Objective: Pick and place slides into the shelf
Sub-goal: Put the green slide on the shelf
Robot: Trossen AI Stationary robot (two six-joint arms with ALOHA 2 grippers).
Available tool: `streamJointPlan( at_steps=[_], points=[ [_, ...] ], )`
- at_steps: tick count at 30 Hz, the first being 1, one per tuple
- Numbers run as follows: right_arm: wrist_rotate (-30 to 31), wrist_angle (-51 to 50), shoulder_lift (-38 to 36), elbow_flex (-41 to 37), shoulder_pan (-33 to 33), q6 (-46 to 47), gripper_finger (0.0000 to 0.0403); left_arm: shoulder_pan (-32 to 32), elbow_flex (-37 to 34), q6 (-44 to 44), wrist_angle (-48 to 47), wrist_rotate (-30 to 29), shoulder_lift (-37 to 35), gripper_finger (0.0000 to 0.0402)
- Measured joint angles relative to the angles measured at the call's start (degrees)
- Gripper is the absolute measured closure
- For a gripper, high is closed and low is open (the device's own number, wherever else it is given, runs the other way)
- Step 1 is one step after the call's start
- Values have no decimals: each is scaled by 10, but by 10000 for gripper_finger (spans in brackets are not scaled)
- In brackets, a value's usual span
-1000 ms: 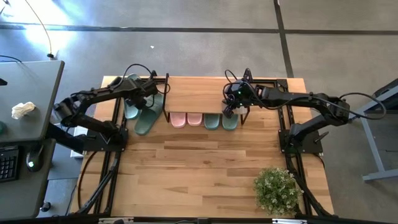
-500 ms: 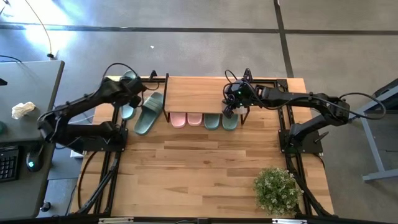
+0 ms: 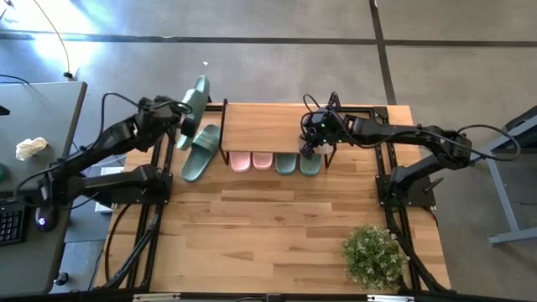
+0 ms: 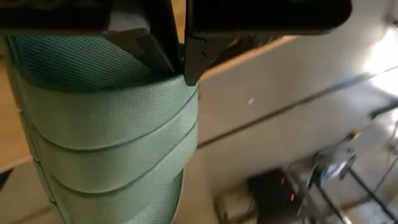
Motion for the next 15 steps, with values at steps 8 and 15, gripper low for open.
streamJointPlan(
  at_steps=[8, 15],
  points=[
    [2, 5, 1, 7, 0, 1, 403, -68, 101, 48, 14, -43, 43, 401],
    [13, -35, 3, 52, 0, 0, 403, -127, 251, 80, -35, -109, 169, 401]
  ],
)
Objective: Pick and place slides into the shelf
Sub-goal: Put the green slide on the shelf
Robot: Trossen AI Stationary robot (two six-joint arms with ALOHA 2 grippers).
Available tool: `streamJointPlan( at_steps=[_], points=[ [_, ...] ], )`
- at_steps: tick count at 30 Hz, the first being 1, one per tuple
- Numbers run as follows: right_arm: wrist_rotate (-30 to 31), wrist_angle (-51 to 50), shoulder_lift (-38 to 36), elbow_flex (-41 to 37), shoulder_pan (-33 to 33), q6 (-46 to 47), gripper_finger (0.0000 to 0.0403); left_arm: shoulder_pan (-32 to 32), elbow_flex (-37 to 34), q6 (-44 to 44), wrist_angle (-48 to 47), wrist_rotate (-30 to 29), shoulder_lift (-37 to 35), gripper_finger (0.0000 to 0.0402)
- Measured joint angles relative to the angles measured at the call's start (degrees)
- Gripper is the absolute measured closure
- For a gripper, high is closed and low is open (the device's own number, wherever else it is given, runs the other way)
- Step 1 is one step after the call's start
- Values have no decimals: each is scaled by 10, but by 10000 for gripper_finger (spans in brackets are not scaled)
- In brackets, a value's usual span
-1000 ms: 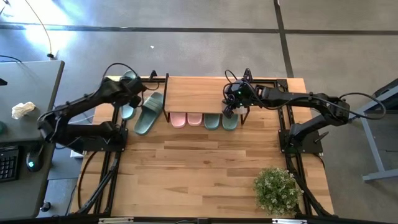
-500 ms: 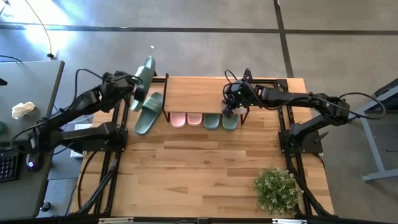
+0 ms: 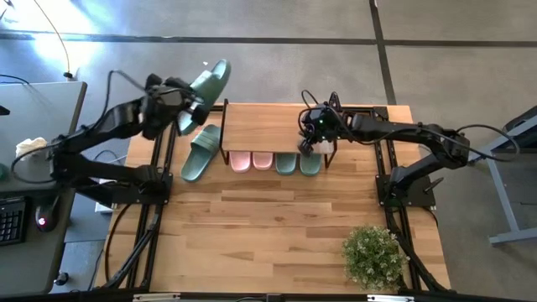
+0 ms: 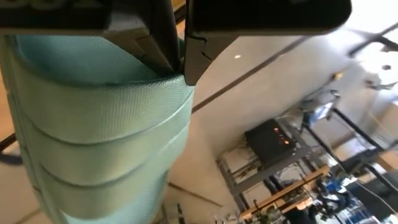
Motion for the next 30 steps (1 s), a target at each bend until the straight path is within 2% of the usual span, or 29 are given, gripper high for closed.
streamJointPlan(
  at_steps=[7, 11, 16, 20, 24, 30],
  points=[
    [23, -104, -1, 62, 0, 0, 403, -41, 173, -20, -123, -73, 176, 401],
    [28, -181, -1, 103, 0, -13, 403, -56, 269, 5, -164, -87, 275, 401],
    [94, -294, -20, 159, 21, -45, 403, -66, 365, 16, -215, -91, 379, 401],
    [117, -335, -71, 177, 42, -46, 403, -69, 397, 8, -233, -78, 433, 401],
    [118, -338, -132, 170, 56, -8, 403, -74, 399, -28, -243, -78, 465, 401],
    [126, -375, -182, 169, 75, 30, 403, -88, 399, -85, -241, -72, 495, 401]
  ],
)
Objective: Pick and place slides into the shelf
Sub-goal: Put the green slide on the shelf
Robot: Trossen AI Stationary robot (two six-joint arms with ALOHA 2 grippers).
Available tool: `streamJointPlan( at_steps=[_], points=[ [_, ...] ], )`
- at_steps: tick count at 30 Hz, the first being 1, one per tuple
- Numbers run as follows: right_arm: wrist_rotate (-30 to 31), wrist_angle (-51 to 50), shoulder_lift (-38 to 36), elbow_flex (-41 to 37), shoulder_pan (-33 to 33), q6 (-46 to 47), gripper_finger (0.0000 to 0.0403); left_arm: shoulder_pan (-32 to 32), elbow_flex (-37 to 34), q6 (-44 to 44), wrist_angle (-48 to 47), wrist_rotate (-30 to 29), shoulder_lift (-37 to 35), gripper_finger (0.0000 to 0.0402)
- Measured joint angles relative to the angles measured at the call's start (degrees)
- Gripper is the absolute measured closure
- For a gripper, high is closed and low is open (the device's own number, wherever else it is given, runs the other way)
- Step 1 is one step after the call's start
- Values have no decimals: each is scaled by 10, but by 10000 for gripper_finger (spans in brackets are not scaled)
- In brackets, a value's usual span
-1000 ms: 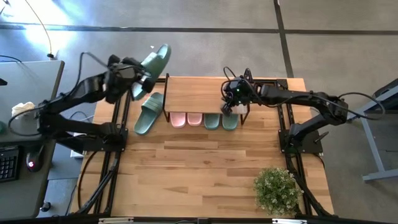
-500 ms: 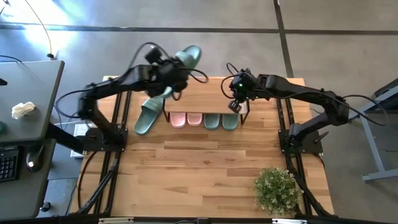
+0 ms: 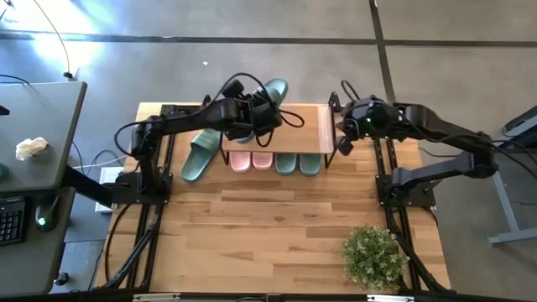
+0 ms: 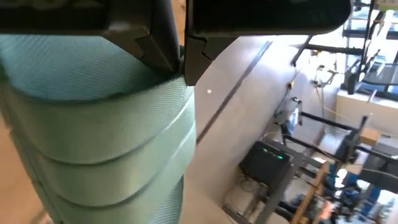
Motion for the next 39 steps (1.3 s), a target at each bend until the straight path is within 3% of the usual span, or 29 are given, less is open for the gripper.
streamJointPlan(
  at_steps=[7, 26, 31, 39],
  points=[
    [43, -43, -12, 0, 26, 21, 403, -23, 0, 3, -8, 7, 33, 401],
    [54, -42, -11, 0, 54, 31, 403, -29, -1, 6, -59, 0, 64, 401],
    [53, -42, -11, 0, 54, 32, 403, -24, -1, 40, -61, 38, 64, 397],
    [52, -42, -11, 0, 54, 36, 403, -25, 0, 40, -75, 45, 76, 389]
  ],
)
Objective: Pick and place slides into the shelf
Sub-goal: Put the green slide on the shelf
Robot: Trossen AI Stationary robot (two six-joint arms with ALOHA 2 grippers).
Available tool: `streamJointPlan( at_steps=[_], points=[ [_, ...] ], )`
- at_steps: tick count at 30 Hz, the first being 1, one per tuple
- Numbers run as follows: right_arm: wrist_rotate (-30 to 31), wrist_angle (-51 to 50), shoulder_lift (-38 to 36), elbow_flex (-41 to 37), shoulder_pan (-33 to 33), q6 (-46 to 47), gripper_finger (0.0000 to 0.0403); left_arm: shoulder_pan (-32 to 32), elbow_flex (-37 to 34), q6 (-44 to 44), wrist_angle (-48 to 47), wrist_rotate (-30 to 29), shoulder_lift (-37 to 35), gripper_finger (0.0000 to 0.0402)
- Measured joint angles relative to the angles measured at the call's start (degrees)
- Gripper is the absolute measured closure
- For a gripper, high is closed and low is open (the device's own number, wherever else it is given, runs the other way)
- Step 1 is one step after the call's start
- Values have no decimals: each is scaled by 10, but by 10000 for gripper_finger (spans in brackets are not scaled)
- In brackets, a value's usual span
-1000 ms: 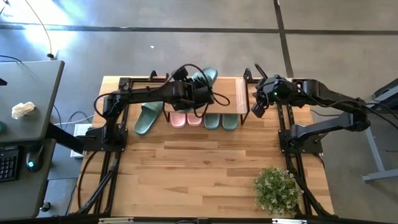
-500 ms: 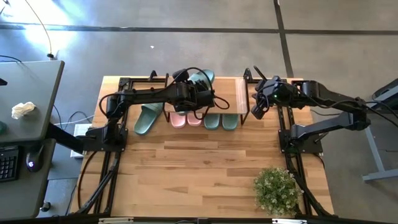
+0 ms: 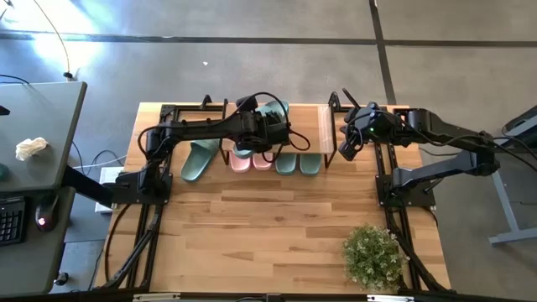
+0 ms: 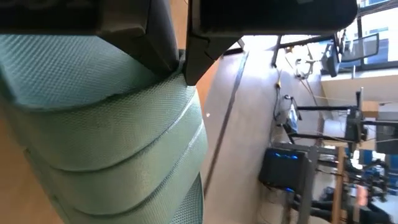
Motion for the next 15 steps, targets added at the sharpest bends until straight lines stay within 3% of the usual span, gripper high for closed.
streamJointPlan(
  at_steps=[15],
  points=[
    [-6, 0, 0, 0, 0, 0, 403, 0, 0, 13, -7, 26, 8, 380]
  ],
)
